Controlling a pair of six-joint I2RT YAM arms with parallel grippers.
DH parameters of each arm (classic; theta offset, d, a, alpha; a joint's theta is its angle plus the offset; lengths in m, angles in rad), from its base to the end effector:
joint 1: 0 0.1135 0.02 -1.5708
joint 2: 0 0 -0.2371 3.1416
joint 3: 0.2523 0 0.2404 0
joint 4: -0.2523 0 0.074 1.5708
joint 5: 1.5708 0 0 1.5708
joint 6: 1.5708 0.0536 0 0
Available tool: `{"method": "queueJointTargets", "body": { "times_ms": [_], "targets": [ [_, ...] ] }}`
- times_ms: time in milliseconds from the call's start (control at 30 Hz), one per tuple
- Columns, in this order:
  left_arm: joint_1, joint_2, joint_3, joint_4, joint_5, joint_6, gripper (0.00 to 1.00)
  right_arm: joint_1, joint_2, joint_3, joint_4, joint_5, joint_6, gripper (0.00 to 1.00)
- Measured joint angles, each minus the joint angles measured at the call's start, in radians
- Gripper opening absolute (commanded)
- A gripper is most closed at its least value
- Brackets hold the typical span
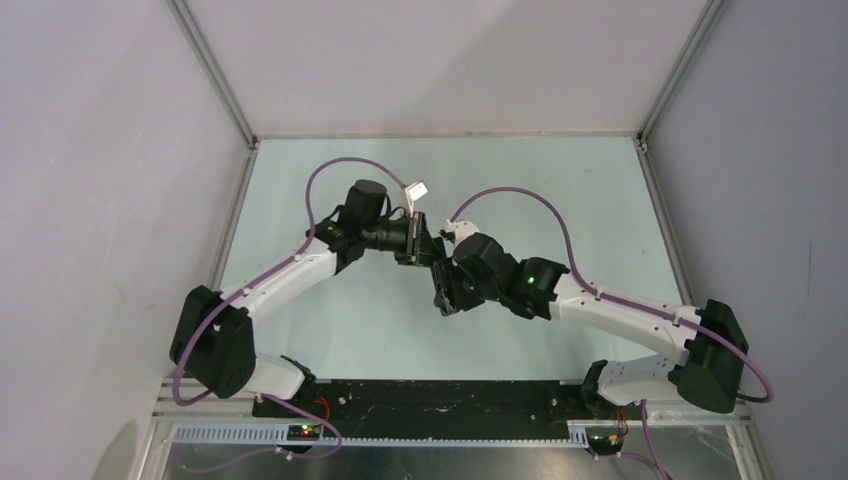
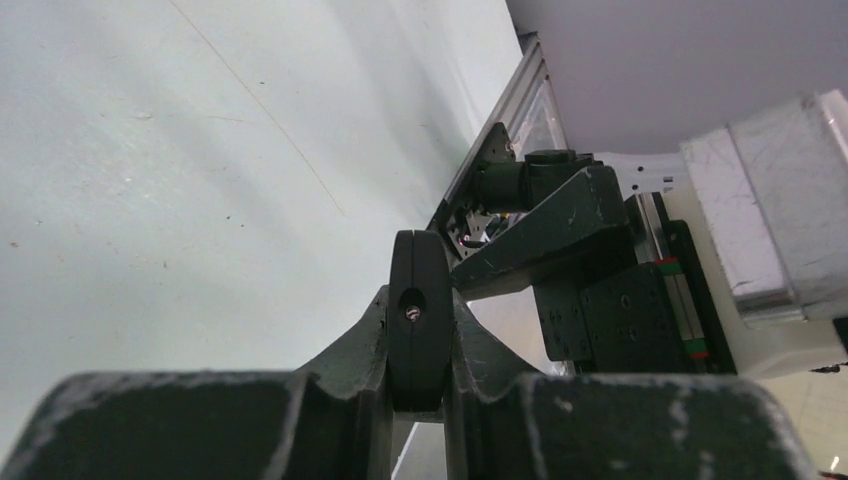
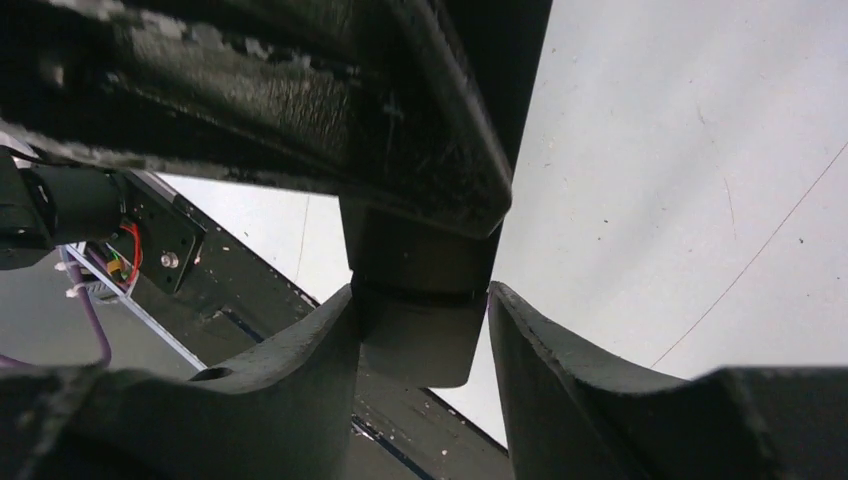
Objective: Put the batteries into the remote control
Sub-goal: Load the battery cover into the remote control.
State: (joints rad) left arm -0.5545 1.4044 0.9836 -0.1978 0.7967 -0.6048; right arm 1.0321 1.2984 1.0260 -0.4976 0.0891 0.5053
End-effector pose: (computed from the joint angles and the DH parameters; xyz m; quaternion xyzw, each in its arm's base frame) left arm 0.2421 -0.1950 0.2424 0.1571 0.8234 -0.5198 0.1646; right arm 0.1519 0.2448 0.2483 -0.2228 0.8928 0.2412 0.3084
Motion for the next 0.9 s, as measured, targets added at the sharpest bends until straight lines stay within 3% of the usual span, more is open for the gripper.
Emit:
{"method": "queueJointTargets", "body": {
  "times_ms": [433, 633, 900],
  "targets": [
    [0.002, 0.051, 0.0, -0.019, 0.111, -0.034, 0.0, -0.045, -0.002, 0.029, 0.0, 0.0, 0.029, 0.88],
    [0.016, 0.092, 0.003, -0.023, 0.136, -0.053, 0.0, -0.078, -0.024, 0.029, -0.002, -0.024, 0.045, 0.94],
    [0.037, 0.145, 0.015, -0.027, 0.15, -0.097, 0.0, -0.105, -0.091, 0.029, 0.001, -0.054, 0.087, 0.94]
  ]
}}
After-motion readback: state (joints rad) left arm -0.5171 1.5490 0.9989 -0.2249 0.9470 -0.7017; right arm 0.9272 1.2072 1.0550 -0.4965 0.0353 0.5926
